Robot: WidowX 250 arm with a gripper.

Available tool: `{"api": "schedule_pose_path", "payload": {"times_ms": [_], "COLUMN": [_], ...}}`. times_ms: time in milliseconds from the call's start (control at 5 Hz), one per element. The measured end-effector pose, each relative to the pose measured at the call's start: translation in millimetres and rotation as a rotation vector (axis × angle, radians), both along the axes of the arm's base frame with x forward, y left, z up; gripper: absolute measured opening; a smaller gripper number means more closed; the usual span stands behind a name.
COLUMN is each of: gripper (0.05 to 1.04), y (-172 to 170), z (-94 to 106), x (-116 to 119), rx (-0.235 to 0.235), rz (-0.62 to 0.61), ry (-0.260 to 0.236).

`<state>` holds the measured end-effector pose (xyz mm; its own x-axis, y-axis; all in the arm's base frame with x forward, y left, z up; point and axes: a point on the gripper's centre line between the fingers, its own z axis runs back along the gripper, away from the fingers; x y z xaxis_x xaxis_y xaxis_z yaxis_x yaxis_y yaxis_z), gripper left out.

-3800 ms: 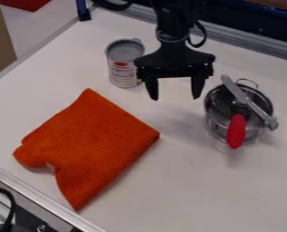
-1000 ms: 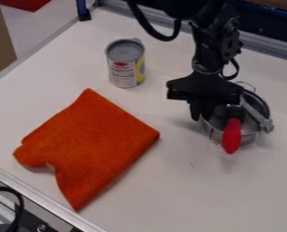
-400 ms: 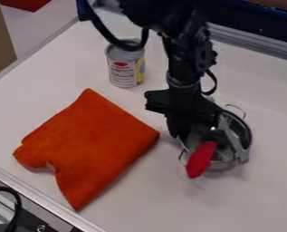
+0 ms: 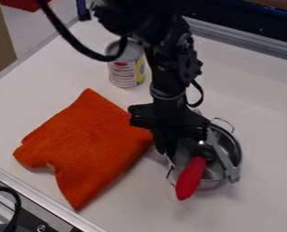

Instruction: Moved the silver pot to the lower right of the table.

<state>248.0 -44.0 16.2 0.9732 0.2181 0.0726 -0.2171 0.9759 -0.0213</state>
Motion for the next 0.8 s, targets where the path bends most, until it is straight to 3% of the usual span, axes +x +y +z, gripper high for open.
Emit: {"api": "schedule_pose_path", "payload": {"times_ms": [400,800], "gripper": [0.058,0.058], "y": [-7,-14], "z": [-2.5,-7.4], "x": [-28,-41], "rx": [-0.011,0.013], "rz": [-0.056,-0.058], "ry": [0.007,-0.039]}}
